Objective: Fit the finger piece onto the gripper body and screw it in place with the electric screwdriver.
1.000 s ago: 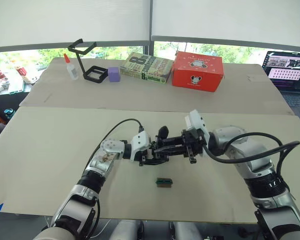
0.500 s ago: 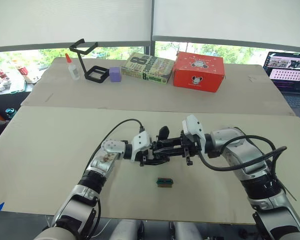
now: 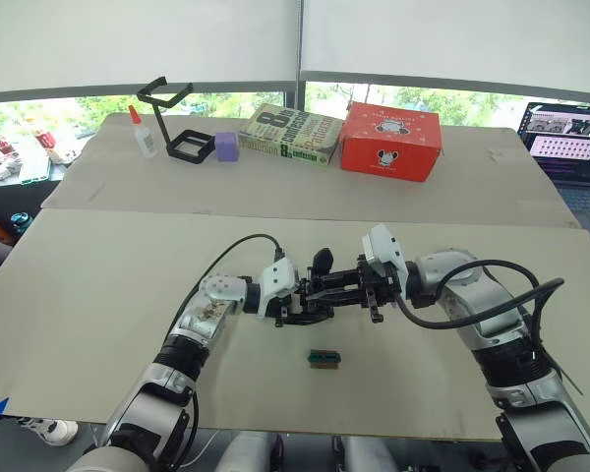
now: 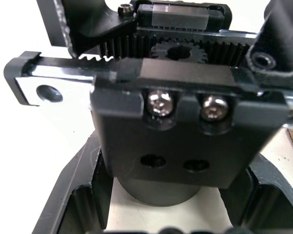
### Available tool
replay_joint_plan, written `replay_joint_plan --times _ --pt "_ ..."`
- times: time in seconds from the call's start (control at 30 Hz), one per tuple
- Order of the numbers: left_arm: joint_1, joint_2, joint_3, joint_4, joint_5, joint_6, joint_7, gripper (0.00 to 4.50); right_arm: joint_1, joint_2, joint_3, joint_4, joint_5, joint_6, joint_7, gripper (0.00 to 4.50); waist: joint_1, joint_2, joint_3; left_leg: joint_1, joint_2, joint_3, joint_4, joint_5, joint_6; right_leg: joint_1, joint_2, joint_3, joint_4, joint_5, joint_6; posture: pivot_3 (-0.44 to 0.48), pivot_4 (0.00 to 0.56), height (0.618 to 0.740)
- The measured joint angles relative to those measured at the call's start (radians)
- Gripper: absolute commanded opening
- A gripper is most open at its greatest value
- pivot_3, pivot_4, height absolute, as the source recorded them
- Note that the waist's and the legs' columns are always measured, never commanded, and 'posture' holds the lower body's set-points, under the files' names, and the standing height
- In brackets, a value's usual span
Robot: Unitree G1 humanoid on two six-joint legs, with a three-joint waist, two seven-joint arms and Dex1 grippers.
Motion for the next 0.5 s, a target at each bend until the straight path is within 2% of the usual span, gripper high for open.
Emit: replay_joint_plan --times 0.5 --pt "0.000 0.002 0.000 0.000 0.001 0.006 0.006 2.35 0.047 0.002 0.002 -0.016 -0.011 -0.054 -0.047 0.34 0.000 0.000 0.000 0.002 0.000 0.000 0.000 0.000 0.000 0.002 0.000 0.001 0.000 0.000 0.000 0.000 0.150 0.740"
